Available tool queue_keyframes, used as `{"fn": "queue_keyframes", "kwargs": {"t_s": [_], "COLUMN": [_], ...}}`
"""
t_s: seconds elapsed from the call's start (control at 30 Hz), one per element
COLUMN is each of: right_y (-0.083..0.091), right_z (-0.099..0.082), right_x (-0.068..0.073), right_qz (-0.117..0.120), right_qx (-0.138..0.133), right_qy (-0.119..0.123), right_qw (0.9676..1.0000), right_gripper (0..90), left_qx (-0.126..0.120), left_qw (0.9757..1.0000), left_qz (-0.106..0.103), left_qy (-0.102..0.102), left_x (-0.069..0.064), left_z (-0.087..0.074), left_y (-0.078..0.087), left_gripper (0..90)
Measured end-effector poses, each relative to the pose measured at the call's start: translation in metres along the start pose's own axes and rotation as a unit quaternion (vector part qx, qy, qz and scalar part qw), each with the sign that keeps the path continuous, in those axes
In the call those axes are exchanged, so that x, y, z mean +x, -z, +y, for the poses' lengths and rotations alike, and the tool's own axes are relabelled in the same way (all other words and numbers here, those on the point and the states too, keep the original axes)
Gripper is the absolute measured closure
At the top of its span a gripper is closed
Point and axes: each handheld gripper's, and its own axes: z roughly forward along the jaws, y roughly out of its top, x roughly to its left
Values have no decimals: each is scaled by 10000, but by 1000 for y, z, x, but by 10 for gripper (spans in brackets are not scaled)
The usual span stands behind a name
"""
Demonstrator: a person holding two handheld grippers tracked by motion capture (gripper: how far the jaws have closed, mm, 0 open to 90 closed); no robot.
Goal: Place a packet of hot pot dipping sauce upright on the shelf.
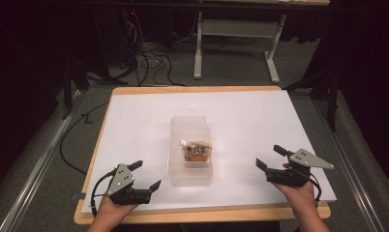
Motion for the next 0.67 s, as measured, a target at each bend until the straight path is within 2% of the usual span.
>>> {"fn": "queue_keyframes", "kwargs": {"t_s": [0.03,0.13,0.2,0.33,0.4,0.47,0.57,0.67], "right_y": [0,15,19,10,6,5,7,10], "right_z": [0,-10,-18,-26,-26,-26,-27,-27], "right_x": [0,-5,-6,-3,-2,0,-2,-5], "right_qz": [0,-246,-377,-568,-558,-582,-546,-629], "right_qx": [0,-20,-47,142,197,227,215,159], "right_qy": [0,-82,-198,-2,29,173,154,20], "right_qw": [10000,9997,9991,9983,9982,9979,9982,9979], "right_gripper": [132,136,137,136,134,134,134,132], "left_qx": [0,38,78,115,117,118,149,123], "left_qw": [10000,10000,10000,9999,9999,9999,9999,9999], "left_qz": [0,0,-5,-8,4,11,-1,-9], "left_qy": [0,-19,-24,-25,-29,-31,-39,-27], "left_x": [0,0,0,-1,-2,-2,-3,-3], "left_z": [0,0,-1,-1,0,0,-1,-1], "left_y": [0,-2,-4,-8,-9,-10,-10,-9], "left_gripper": [117,117,117,117,117,117,117,117]}}
